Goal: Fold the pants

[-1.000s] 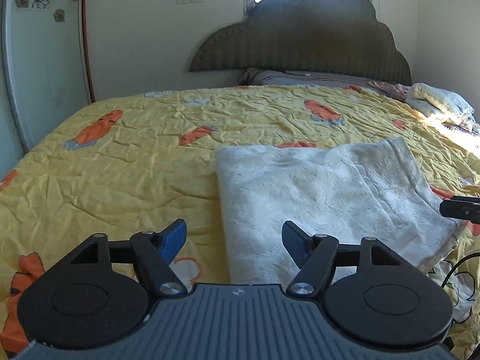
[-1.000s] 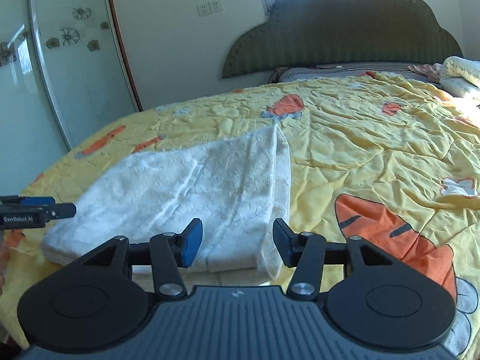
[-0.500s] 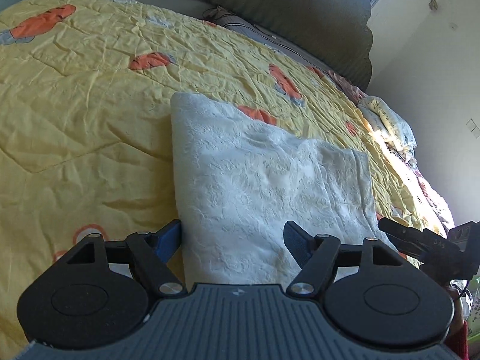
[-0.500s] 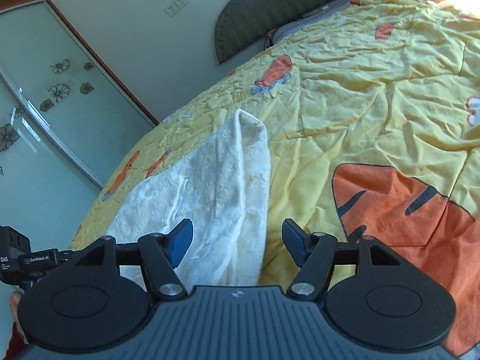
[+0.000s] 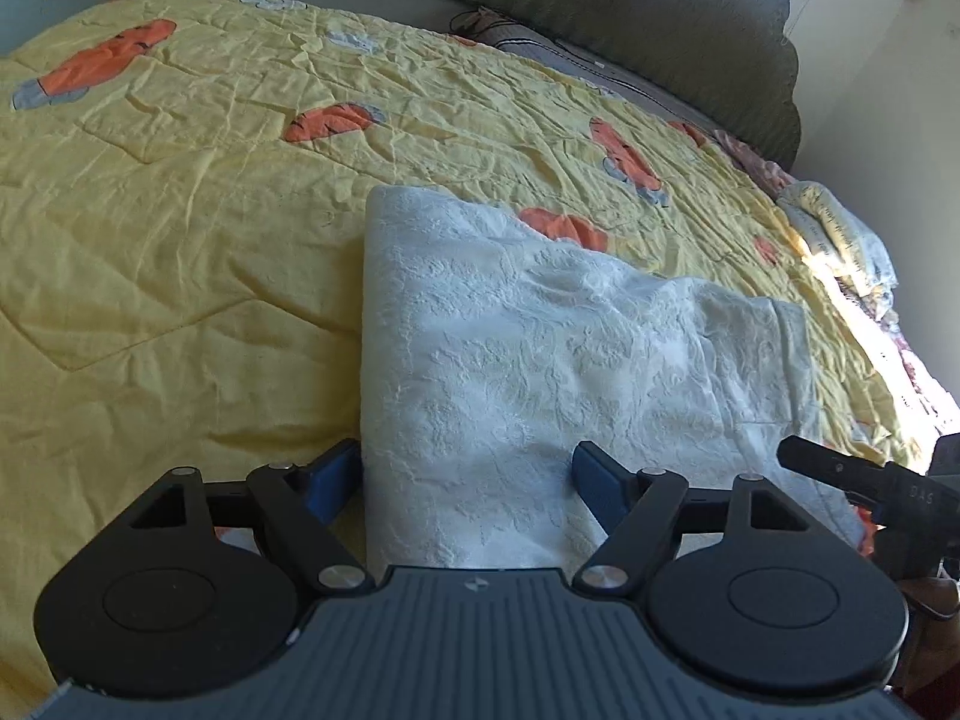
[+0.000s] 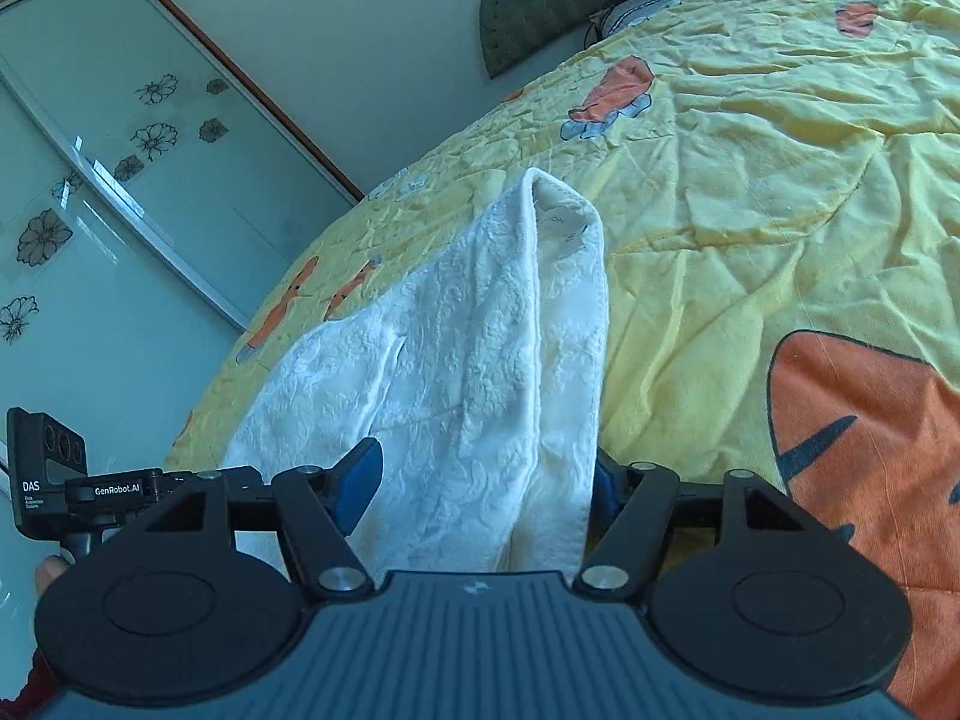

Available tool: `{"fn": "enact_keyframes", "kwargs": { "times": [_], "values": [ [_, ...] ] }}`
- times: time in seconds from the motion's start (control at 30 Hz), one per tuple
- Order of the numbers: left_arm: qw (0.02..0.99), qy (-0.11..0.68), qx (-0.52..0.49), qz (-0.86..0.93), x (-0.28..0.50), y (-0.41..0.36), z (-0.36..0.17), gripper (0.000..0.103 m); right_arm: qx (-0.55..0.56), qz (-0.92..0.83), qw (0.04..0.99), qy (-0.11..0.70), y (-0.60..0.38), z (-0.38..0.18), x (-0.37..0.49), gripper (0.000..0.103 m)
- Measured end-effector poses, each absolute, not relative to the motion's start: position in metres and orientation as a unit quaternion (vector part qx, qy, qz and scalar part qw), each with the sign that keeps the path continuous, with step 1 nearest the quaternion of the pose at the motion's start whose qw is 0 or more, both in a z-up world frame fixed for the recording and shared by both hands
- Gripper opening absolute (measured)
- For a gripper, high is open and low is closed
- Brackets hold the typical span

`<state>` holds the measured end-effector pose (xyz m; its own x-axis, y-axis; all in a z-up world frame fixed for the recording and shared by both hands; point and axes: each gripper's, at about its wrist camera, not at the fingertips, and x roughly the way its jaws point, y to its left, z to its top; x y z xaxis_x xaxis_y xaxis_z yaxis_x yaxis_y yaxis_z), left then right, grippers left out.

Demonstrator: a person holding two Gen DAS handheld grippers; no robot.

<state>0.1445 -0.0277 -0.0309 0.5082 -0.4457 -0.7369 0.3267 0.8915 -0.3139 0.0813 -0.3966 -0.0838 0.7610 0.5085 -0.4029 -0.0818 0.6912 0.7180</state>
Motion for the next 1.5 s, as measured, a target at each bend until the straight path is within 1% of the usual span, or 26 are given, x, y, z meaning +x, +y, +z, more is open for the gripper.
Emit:
{"fn": "enact_keyframes", "kwargs": {
  "times": [0.2,0.27,0.4,0.7,0.77,0.8,0.83,0.87,0.9,0.93,0.97,1.0,1.03,1.07,1.1,1.2,1.33,1.37,1.43,1.47,1.5],
  "values": [
    [0.883,0.422,0.005,-0.204,0.136,-0.044,-0.025,0.086,0.393,0.183,0.851,0.295,-0.406,-0.088,0.08,0.07],
    [0.888,0.413,0.03,-0.198,0.133,-0.049,-0.024,0.088,0.385,0.186,0.854,0.297,-0.404,-0.087,0.081,0.072],
    [0.892,0.408,0.051,-0.19,0.129,-0.056,-0.023,0.089,0.375,0.193,0.858,0.294,-0.4,-0.088,0.084,0.074],
    [0.893,0.403,0.078,-0.184,0.125,-0.067,-0.026,0.093,0.386,0.201,0.854,0.286,-0.404,-0.092,0.085,0.073],
    [0.893,0.4,0.084,-0.191,0.124,-0.07,-0.027,0.093,0.392,0.199,0.851,0.286,-0.405,-0.092,0.085,0.069],
    [0.893,0.397,0.086,-0.195,0.124,-0.071,-0.027,0.093,0.393,0.195,0.851,0.288,-0.405,-0.092,0.086,0.062],
    [0.894,0.393,0.087,-0.198,0.123,-0.072,-0.028,0.092,0.392,0.191,0.852,0.29,-0.405,-0.092,0.087,0.052],
    [0.895,0.388,0.086,-0.201,0.123,-0.072,-0.029,0.086,0.389,0.187,0.853,0.292,-0.404,-0.092,0.089,0.047],
    [0.897,0.382,0.083,-0.206,0.122,-0.072,-0.03,0.075,0.385,0.184,0.855,0.294,-0.403,-0.092,0.09,0.041],
    [0.898,0.378,0.078,-0.212,0.122,-0.071,-0.03,0.069,0.381,0.184,0.857,0.293,-0.401,-0.091,0.09,0.038],
    [0.9,0.373,0.075,-0.214,0.12,-0.07,-0.03,0.061,0.376,0.183,0.86,0.292,-0.4,-0.09,0.09,0.036],
    [0.904,0.363,0.078,-0.214,0.117,-0.071,-0.028,0.047,0.363,0.18,0.867,0.289,-0.397,-0.085,0.088,0.034],
    [0.91,0.346,0.088,-0.208,0.113,-0.072,-0.026,0.039,0.348,0.177,0.875,0.287,-0.393,-0.08,0.087,0.032],
    [0.917,0.332,0.099,-0.2,0.109,-0.073,-0.024,0.022,0.334,0.176,0.881,0.284,-0.39,-0.075,0.085,0.03],
    [0.921,0.321,0.103,-0.197,0.106,-0.073,-0.022,0.016,0.316,0.174,0.89,0.278,-0.385,-0.068,0.083,0.029],
    [0.927,0.312,0.073,-0.196,0.106,-0.063,-0.015,0.013,0.309,0.205,0.894,0.253,-0.381,-0.048,0.082,0.024],
    [0.935,0.297,0.04,-0.187,0.11,-0.047,-0.001,0.013,0.264,0.233,0.906,0.234,-0.368,-0.015,0.094,0.024],
    [0.94,0.287,0.033,-0.182,0.111,-0.042,0.005,0.013,0.252,0.239,0.909,0.23,-0.364,-0.008,0.099,0.024],
    [0.952,0.256,0.037,-0.162,0.113,-0.035,0.019,0.007,0.241,0.249,0.911,0.222,-0.359,0.003,0.112,0.023],
    [0.961,0.227,0.048,-0.148,0.113,-0.033,0.028,0.005,0.234,0.254,0.913,0.217,-0.357,0.008,0.119,0.023],
    [0.97,0.194,0.06,-0.136,0.115,-0.031,0.038,0.005,0.224,0.257,0.916,0.21,-0.355,0.013,0.126,0.023]
  ]
}}
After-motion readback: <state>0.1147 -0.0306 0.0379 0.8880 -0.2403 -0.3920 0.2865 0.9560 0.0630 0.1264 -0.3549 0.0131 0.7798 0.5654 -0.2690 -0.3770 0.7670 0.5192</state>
